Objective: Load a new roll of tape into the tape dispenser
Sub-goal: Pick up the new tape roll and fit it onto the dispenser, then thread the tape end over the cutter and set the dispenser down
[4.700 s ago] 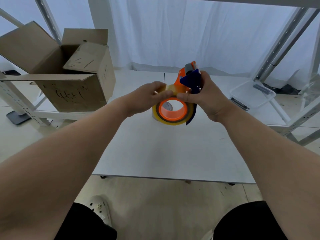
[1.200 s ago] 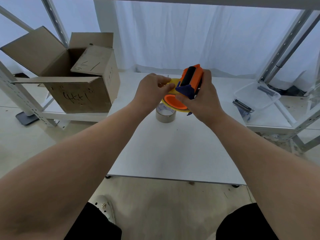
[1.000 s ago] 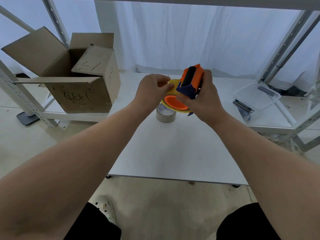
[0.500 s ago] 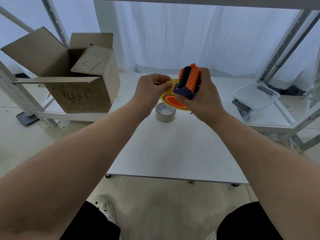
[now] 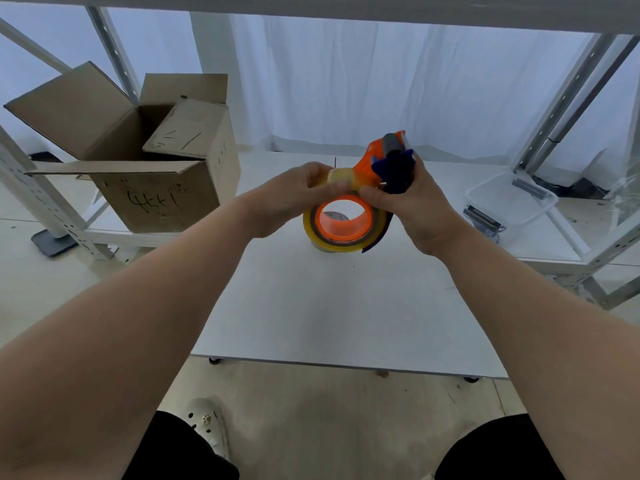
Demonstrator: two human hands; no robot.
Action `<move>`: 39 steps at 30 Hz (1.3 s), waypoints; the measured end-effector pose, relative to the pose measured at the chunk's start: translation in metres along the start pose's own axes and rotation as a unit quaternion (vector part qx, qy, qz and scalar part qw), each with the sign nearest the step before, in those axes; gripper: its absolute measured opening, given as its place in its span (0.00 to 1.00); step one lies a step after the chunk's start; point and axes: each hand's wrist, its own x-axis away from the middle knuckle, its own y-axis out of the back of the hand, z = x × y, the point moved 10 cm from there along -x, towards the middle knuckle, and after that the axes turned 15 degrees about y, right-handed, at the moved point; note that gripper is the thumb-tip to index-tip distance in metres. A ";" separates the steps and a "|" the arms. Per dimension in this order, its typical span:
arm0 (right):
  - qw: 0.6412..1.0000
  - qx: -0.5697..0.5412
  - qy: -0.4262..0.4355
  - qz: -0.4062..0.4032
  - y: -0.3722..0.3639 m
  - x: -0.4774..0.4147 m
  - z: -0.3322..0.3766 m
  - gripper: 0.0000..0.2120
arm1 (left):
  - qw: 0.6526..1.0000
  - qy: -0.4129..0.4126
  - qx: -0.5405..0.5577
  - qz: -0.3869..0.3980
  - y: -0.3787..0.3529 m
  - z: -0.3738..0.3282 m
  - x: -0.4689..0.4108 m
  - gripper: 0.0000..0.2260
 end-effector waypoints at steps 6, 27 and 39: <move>0.994 0.002 -0.104 -0.039 0.016 0.008 -0.032 0.40 | 0.976 -0.083 -0.080 -0.182 0.020 -0.014 0.007 0.21; 0.978 0.169 -0.108 0.052 -0.023 0.001 -0.009 0.27 | 0.953 -0.102 -0.217 -0.187 -0.001 -0.024 0.006 0.29; 0.983 0.174 -0.061 0.011 -0.010 -0.001 0.006 0.22 | 0.955 -0.138 -0.220 -0.146 0.003 -0.032 0.016 0.36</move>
